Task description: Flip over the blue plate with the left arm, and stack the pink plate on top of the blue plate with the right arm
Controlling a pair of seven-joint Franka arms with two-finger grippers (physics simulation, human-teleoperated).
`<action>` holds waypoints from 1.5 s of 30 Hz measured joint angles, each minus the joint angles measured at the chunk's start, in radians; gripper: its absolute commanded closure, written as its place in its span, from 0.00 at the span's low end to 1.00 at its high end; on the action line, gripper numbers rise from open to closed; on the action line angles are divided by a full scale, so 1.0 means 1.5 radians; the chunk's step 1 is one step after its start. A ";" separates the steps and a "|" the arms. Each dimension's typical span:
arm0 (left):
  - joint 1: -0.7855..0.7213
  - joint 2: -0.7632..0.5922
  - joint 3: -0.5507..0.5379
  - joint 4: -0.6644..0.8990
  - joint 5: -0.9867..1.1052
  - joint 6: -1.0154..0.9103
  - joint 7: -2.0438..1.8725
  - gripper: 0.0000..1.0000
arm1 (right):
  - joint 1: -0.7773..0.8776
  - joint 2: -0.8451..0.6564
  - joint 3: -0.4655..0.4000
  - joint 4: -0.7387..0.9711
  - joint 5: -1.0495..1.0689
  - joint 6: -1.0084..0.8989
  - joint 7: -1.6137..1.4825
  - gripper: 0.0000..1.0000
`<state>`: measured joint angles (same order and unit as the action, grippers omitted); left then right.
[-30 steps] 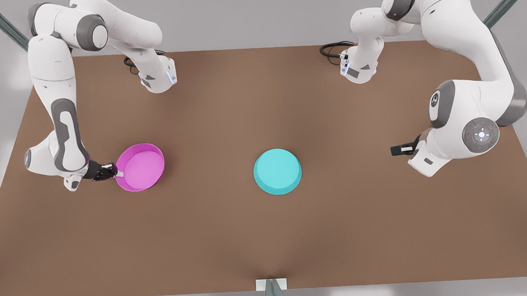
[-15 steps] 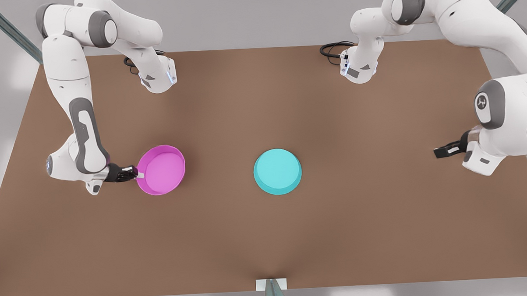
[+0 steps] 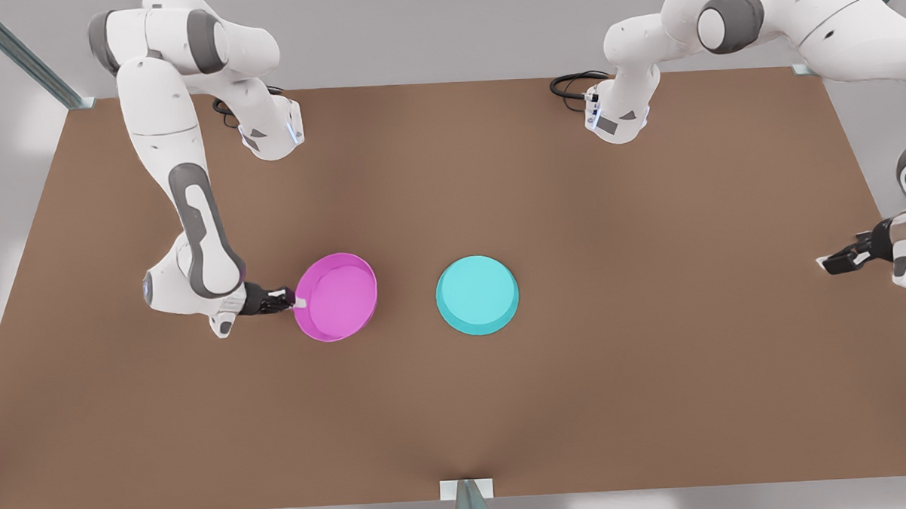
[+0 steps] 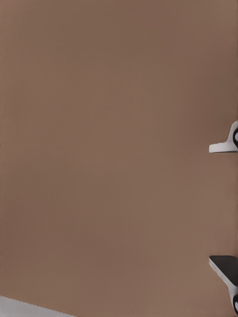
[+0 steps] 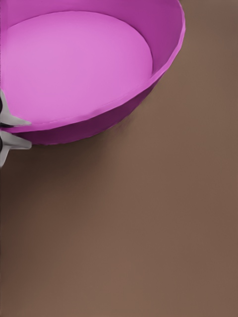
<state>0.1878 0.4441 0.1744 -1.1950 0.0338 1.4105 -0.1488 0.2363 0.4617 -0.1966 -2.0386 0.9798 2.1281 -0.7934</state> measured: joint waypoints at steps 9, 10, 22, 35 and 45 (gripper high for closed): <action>0.012 0.003 -0.039 0.004 -0.004 -0.005 0.098 0.00 | 0.153 -0.026 -0.001 -0.005 0.059 0.076 0.143 0.79; 0.008 -0.001 -0.066 0.005 -0.004 -0.007 0.101 0.00 | 0.167 -0.027 -0.001 -0.005 0.066 0.082 0.157 0.79; -0.097 -0.036 -0.113 0.004 0.003 -0.015 0.167 0.00 | 0.368 -0.016 -0.002 0.027 0.200 0.228 0.329 0.79; -0.095 -0.030 -0.110 0.001 0.003 -0.018 0.166 0.00 | 0.421 0.008 -0.003 0.047 0.222 0.281 0.367 0.00; -0.096 -0.034 -0.109 0.003 0.003 -0.018 0.167 0.00 | 0.004 -0.218 0.009 0.083 -0.402 -0.101 0.324 0.00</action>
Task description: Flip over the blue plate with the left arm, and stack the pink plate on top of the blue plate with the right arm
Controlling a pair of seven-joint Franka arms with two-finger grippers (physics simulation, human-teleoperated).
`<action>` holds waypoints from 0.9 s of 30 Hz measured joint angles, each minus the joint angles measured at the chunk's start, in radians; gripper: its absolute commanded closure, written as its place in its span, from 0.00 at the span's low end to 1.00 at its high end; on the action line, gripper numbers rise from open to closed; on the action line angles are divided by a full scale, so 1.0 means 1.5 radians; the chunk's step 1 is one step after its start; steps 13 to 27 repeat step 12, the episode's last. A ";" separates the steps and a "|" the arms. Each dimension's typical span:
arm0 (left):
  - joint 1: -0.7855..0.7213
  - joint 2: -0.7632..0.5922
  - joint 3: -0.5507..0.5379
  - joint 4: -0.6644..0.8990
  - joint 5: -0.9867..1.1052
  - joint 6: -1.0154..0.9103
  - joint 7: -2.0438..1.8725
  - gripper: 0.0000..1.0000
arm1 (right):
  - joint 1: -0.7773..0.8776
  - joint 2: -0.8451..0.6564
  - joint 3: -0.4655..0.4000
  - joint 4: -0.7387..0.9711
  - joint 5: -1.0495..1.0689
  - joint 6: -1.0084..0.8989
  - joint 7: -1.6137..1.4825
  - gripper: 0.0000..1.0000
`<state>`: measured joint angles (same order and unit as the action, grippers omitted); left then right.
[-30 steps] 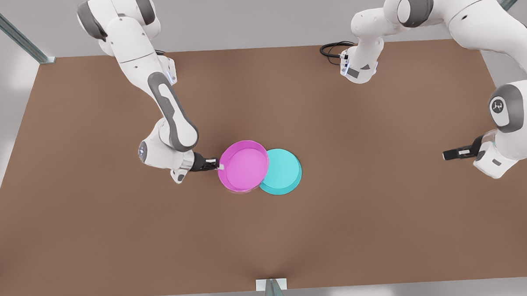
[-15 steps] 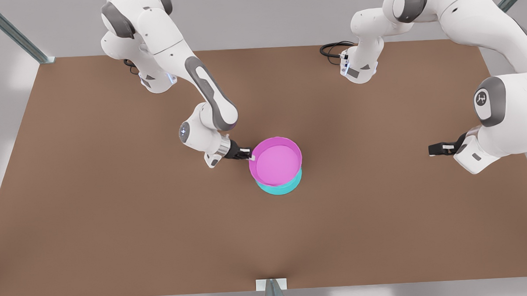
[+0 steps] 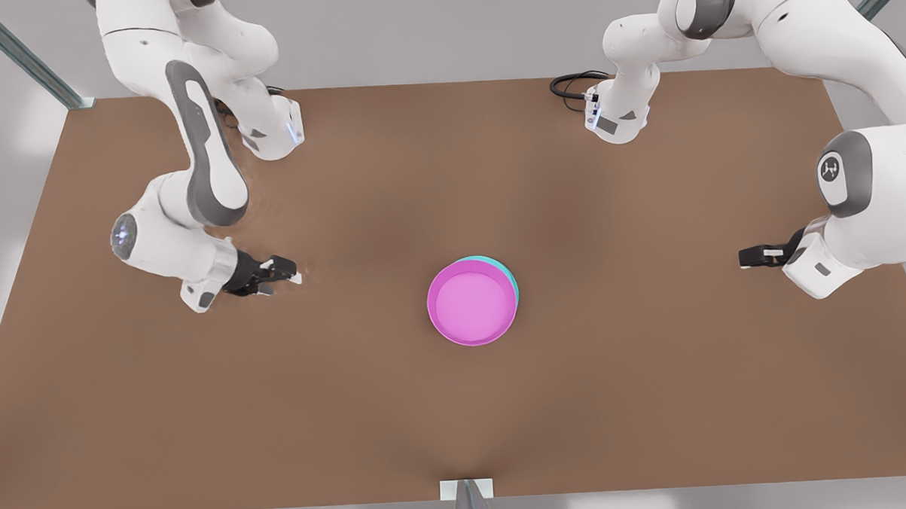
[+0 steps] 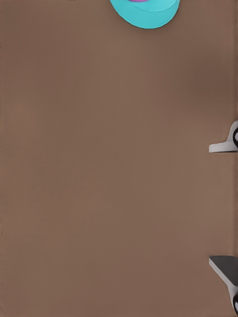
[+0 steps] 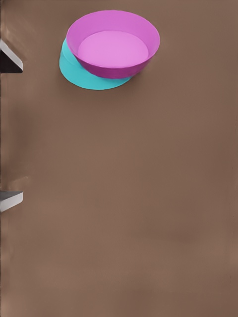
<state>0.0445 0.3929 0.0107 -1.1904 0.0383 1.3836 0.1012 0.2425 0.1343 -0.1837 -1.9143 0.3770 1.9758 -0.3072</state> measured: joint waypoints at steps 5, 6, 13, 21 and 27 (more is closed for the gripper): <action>-0.026 0.002 -0.006 0.007 -0.001 0.008 -0.025 0.00 | -0.195 0.008 0.111 0.238 -0.277 -0.267 0.070 0.00; -0.046 -0.006 -0.006 0.007 -0.001 0.009 -0.044 0.00 | -0.200 0.009 0.109 0.239 -0.280 -0.267 0.073 0.00; -0.064 -0.034 -0.008 -0.019 -0.003 0.046 -0.045 0.00 | -0.186 0.010 0.107 0.246 -0.286 -0.264 0.082 0.00; -0.064 -0.034 -0.008 -0.019 -0.003 0.046 -0.045 0.00 | -0.186 0.010 0.107 0.246 -0.286 -0.264 0.082 0.00; -0.064 -0.034 -0.008 -0.019 -0.003 0.046 -0.045 0.00 | -0.186 0.010 0.107 0.246 -0.286 -0.264 0.082 0.00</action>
